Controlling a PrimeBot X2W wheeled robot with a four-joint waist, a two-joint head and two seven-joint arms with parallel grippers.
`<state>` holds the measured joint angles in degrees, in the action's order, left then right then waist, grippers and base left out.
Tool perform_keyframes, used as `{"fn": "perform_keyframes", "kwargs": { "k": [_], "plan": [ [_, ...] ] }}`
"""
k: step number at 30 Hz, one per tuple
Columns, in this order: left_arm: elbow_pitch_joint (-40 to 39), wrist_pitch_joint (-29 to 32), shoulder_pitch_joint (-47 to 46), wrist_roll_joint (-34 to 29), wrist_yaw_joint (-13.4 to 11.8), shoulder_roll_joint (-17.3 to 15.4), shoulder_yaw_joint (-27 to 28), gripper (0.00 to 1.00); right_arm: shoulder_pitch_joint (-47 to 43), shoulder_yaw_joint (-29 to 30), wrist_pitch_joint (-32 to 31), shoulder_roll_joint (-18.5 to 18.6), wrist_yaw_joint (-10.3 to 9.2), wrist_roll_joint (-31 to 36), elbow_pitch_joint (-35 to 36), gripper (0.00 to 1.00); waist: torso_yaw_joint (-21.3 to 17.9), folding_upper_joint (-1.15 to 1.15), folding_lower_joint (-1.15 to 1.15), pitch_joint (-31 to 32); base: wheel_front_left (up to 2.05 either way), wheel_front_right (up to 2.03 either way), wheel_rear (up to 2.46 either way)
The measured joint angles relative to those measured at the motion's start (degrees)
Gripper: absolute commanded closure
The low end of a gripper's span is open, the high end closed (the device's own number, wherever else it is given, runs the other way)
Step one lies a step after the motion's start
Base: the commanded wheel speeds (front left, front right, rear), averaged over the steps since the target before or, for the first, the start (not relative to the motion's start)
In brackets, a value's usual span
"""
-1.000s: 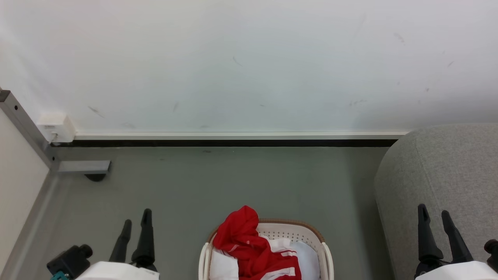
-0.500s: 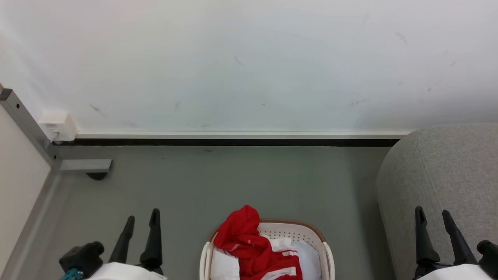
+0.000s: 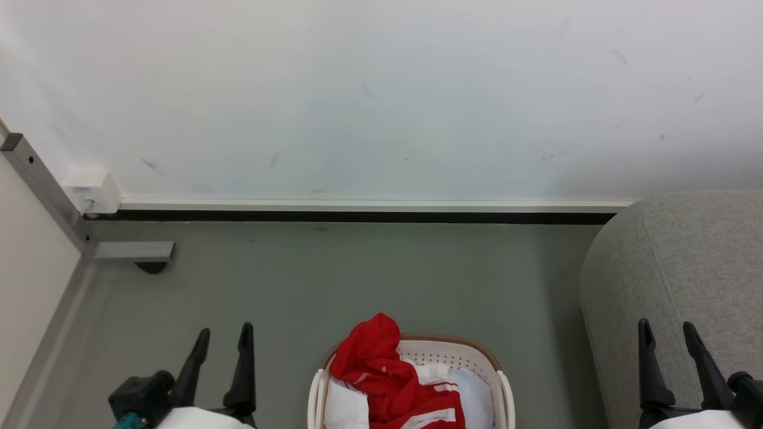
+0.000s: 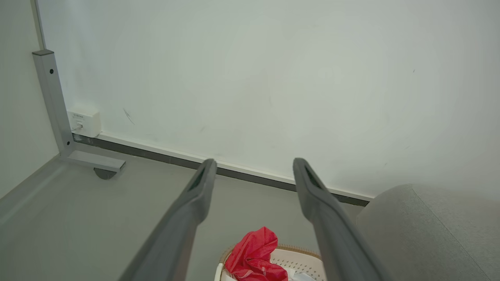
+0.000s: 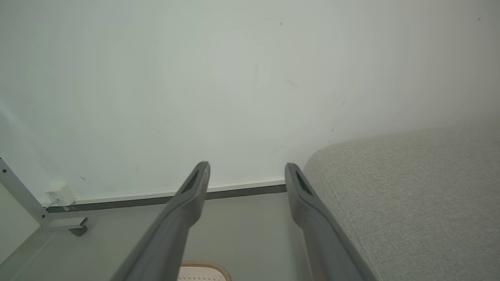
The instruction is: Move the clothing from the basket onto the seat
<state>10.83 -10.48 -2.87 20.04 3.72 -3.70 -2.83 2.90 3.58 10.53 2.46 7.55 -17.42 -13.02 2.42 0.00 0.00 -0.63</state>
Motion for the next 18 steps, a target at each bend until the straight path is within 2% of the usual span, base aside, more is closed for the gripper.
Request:
{"fn": "perform_keyframes", "kwargs": {
  "k": [18],
  "plan": [
    [1.5, -2.2, 0.5, -7.9, 0.7, -0.3, -0.8, 0.0, -0.4, 1.5, 2.1, 0.1, 0.0, 4.9, -1.8, 0.0, 0.3, 0.0, 0.0, -0.5, 0.0, 0.0, 0.0]
  ]
}}
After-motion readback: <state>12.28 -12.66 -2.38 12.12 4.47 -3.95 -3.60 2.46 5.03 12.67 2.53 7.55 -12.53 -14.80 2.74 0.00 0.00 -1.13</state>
